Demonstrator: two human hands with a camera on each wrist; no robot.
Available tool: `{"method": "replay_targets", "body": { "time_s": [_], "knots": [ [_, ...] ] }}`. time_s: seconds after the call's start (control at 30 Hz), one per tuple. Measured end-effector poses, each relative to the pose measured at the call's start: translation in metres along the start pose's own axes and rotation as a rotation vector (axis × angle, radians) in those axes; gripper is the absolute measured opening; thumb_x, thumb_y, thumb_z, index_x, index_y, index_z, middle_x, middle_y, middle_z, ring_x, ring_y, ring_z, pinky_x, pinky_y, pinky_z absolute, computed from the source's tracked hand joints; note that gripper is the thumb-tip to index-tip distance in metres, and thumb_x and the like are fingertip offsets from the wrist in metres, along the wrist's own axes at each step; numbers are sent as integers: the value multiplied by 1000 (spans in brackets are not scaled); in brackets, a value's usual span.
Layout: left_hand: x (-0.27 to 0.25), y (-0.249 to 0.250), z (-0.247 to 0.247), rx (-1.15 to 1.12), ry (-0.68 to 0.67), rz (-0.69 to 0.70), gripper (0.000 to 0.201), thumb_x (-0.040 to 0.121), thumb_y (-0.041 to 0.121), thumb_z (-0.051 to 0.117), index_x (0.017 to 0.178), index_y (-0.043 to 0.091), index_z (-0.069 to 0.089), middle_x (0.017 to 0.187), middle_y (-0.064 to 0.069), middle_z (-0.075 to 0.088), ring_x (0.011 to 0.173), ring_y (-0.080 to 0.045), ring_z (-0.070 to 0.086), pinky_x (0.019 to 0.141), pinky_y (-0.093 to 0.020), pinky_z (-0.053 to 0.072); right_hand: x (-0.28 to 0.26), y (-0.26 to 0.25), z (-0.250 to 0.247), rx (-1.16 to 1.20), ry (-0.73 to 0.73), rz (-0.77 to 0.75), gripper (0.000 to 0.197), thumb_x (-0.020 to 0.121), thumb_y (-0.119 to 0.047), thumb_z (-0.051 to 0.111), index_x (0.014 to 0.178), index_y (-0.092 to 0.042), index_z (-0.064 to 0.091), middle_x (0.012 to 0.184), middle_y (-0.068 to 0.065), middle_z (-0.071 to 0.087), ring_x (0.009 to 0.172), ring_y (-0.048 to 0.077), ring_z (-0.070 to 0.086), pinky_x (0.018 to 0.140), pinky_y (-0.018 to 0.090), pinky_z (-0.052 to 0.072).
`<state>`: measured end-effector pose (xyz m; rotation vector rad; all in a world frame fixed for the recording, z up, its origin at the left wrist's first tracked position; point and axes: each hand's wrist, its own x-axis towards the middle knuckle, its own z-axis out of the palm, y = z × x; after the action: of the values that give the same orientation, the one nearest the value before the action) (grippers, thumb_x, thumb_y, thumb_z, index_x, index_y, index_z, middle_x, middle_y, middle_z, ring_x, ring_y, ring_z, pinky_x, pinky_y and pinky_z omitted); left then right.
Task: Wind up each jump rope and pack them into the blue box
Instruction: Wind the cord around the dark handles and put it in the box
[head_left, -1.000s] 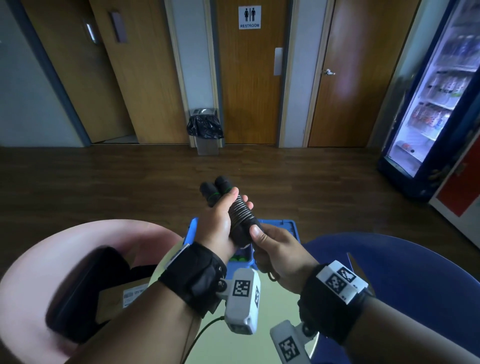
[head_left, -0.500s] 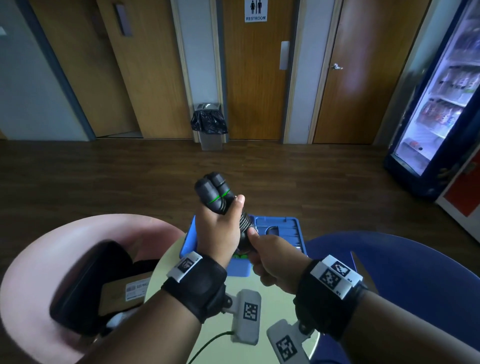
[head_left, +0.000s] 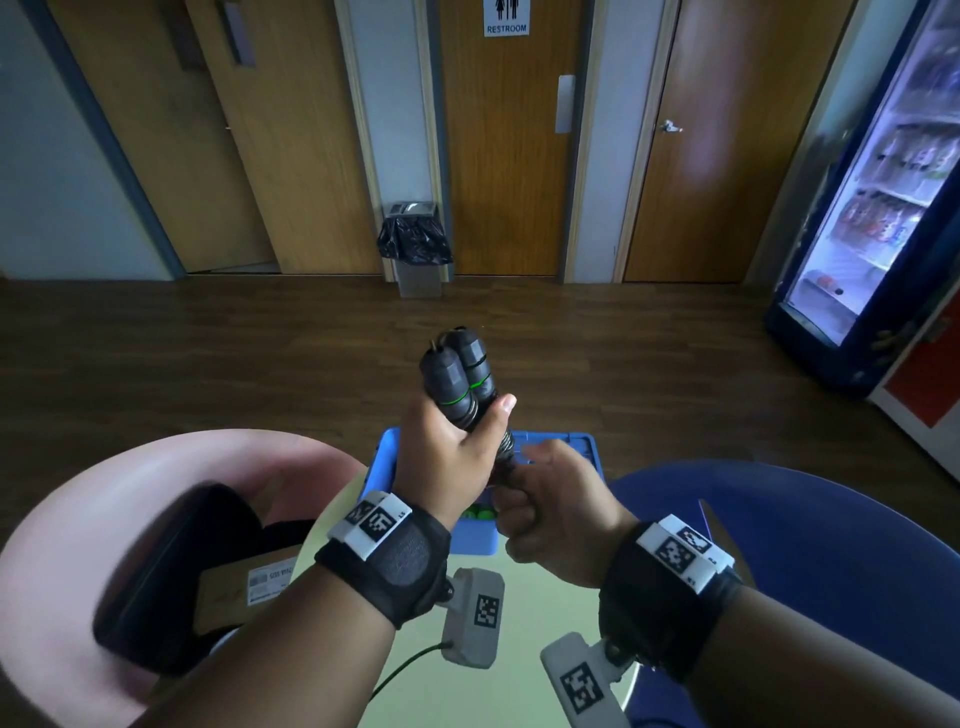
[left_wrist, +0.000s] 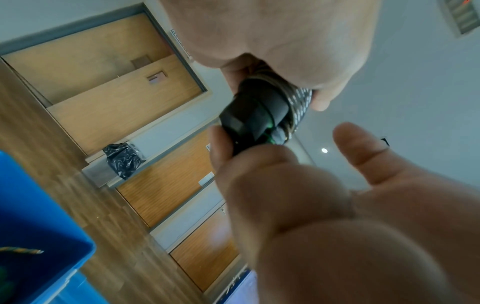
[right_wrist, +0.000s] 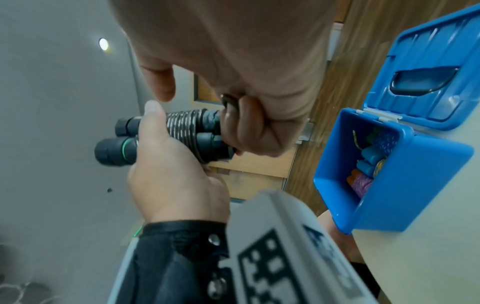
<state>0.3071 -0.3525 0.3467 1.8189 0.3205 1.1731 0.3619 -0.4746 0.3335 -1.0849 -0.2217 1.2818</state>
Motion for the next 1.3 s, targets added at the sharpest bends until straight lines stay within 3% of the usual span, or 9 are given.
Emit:
{"method": "replay_targets", "body": {
  "time_s": [0.13, 0.27, 0.33, 0.5, 0.6, 0.7, 0.83, 1.1, 1.3],
  "knots": [
    [-6, 0, -2, 45, -115, 61, 27, 80, 31, 79, 82, 9, 63, 71, 2, 67, 66, -7, 67, 61, -26, 54, -1, -4, 1, -2, 74, 7, 57, 75, -80, 54, 71, -25, 42, 70, -5, 22, 56, 10, 16, 46, 22, 13],
    [-8, 3, -6, 14, -114, 79, 34, 79, 33, 80, 90, 6, 63, 79, -3, 69, 75, -15, 70, 67, -37, 56, -4, -6, 3, 4, 124, -10, 50, 67, -71, 61, 66, -26, 40, 66, -7, 20, 51, 7, 16, 40, 19, 14],
    [-9, 8, -6, -3, -92, 80, 33, 78, 29, 80, 94, 7, 63, 82, -1, 70, 78, -13, 70, 70, -35, 57, -7, -8, 6, 15, 138, -16, 48, 66, -68, 63, 65, -26, 41, 64, -7, 19, 51, 8, 14, 40, 20, 14],
    [-11, 8, -7, -5, -36, 38, 33, 76, 29, 80, 97, 11, 61, 85, 4, 70, 79, -8, 71, 70, -28, 57, -6, -7, 15, 51, 190, 12, 47, 83, -67, 58, 64, -26, 41, 58, -8, 23, 48, 7, 15, 38, 20, 17],
    [-11, 7, -9, 13, -40, 26, 32, 77, 29, 79, 96, 11, 62, 82, 3, 70, 76, -7, 70, 66, -27, 57, -3, -7, 19, 66, 225, 35, 47, 77, -66, 62, 62, -25, 43, 58, -8, 24, 44, 6, 16, 37, 19, 17],
    [-12, 5, -10, 54, -25, 8, 26, 76, 27, 81, 87, 26, 58, 76, 11, 68, 71, -1, 69, 64, -23, 56, -2, -6, 23, 75, 247, 61, 48, 77, -66, 63, 60, -25, 44, 61, -8, 25, 41, 6, 18, 36, 19, 17],
    [-14, -5, -12, 102, -41, -41, 33, 75, 35, 81, 94, 17, 60, 80, 5, 71, 75, -11, 71, 66, -31, 57, -1, 1, 26, 83, 288, 78, 52, 87, -67, 55, 60, -24, 42, 60, -7, 24, 40, 7, 17, 36, 18, 16],
    [-20, -8, -15, 216, -94, -102, 36, 77, 31, 83, 98, 18, 57, 83, 7, 68, 75, -9, 65, 60, -1, 38, 1, 13, 29, 70, 335, 111, 53, 86, -70, 50, 64, -23, 38, 57, -6, 26, 38, 8, 17, 38, 18, 15],
    [-18, -4, -17, 214, -139, -113, 38, 78, 29, 81, 105, 15, 59, 85, 8, 70, 75, -3, 65, 61, 0, 39, -2, 12, 28, 56, 304, 142, 57, 81, -74, 51, 62, -23, 37, 57, -6, 22, 40, 9, 16, 41, 20, 13]
  ]
}}
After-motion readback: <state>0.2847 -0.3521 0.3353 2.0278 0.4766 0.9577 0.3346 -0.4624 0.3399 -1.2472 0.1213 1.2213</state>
